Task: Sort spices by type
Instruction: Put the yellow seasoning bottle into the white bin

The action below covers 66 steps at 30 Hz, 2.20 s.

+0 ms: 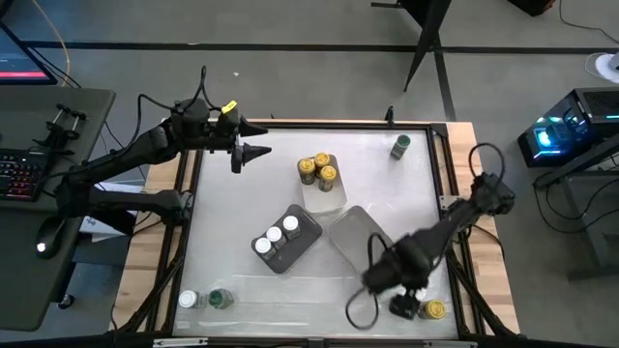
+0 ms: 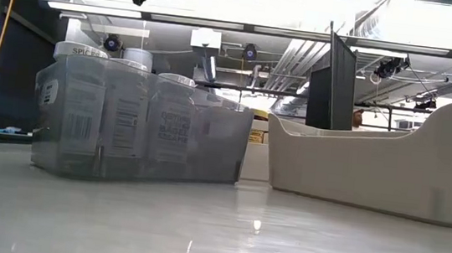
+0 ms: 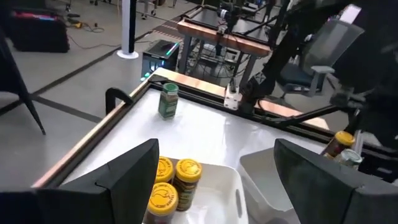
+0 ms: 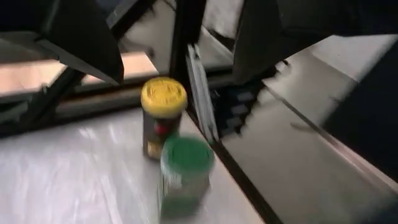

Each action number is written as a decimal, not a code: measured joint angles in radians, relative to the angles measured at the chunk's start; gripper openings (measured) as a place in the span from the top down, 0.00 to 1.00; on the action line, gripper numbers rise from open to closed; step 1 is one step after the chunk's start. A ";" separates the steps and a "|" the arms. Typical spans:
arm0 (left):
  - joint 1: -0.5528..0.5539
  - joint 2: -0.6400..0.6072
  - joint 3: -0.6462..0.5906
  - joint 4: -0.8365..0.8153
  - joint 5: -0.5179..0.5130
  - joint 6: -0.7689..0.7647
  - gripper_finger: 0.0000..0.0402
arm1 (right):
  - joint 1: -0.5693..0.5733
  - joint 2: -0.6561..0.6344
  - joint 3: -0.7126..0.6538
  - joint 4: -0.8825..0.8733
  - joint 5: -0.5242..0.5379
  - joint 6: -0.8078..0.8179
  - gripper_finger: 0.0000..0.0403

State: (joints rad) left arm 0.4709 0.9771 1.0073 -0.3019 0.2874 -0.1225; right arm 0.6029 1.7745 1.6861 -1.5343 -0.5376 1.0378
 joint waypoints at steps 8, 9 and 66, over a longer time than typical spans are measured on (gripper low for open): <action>0.000 0.000 0.000 0.058 0.030 -0.088 0.24 | 0.131 -0.049 -0.232 0.198 -0.128 0.139 0.26; 0.000 0.000 0.000 0.072 0.030 -0.103 0.24 | 0.135 -0.064 -0.256 0.222 -0.130 0.164 0.26; 0.000 0.000 0.000 0.121 0.001 -0.188 0.24 | 0.183 0.000 -0.446 0.426 -0.129 0.271 0.26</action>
State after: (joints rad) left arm 0.4709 0.9768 1.0069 -0.1814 0.2886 -0.3107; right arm 0.7863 1.7741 1.2396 -1.1085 -0.6662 1.3090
